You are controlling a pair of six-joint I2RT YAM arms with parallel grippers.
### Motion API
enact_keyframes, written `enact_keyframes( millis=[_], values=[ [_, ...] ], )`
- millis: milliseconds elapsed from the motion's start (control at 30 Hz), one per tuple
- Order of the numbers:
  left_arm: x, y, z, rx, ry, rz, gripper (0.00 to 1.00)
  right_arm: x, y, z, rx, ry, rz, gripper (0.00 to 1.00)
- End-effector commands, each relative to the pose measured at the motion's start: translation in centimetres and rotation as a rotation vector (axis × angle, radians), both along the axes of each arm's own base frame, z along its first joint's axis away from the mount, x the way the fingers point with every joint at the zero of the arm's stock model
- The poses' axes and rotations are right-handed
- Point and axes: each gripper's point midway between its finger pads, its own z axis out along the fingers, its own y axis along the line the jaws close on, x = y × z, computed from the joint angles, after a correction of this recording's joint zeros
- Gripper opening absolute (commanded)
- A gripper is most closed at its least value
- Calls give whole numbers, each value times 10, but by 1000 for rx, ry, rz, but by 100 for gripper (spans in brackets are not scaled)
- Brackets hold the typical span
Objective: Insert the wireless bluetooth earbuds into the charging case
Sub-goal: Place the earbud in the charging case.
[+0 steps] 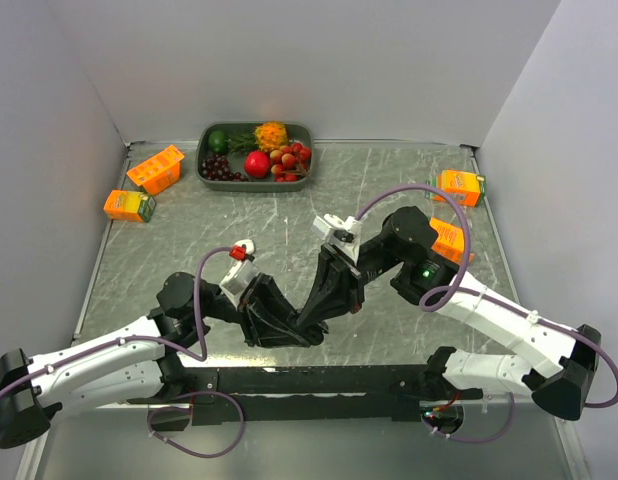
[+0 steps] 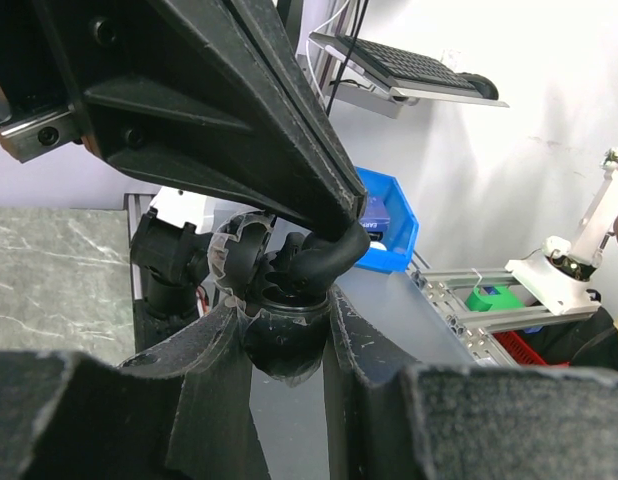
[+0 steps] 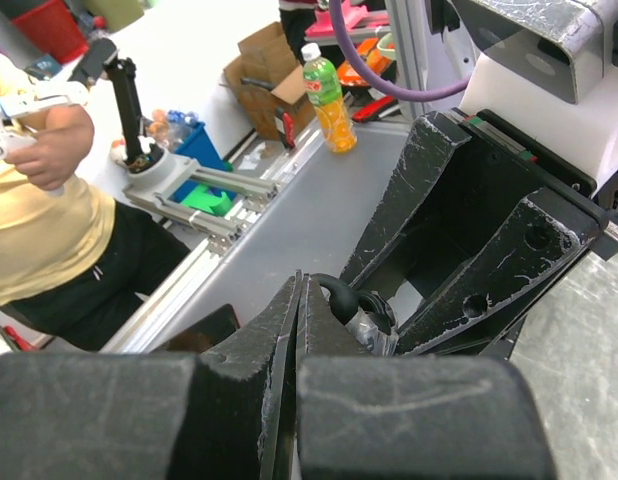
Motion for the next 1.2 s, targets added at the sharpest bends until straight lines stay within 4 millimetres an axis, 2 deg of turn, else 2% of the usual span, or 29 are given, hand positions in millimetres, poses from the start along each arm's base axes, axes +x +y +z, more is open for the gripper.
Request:
enact_keyframes(
  millis=[0,733,1100,1133,1167],
  values=[
    [-7,8,41,-120,-94,0,1,3,1,0,-6,-50,-41,0],
    [-12,17,44,-138,-107,-2,1,9,-1,-8,-53,-83,-106,0],
    [-12,18,47,-144,-109,4,1,18,2,-12,-84,-102,-160,0],
    [-12,17,47,-142,-108,3,1,19,3,-12,-84,-105,-163,1],
    [-12,17,47,-143,-110,5,1,19,2,-12,-88,-103,-170,6]
  ],
)
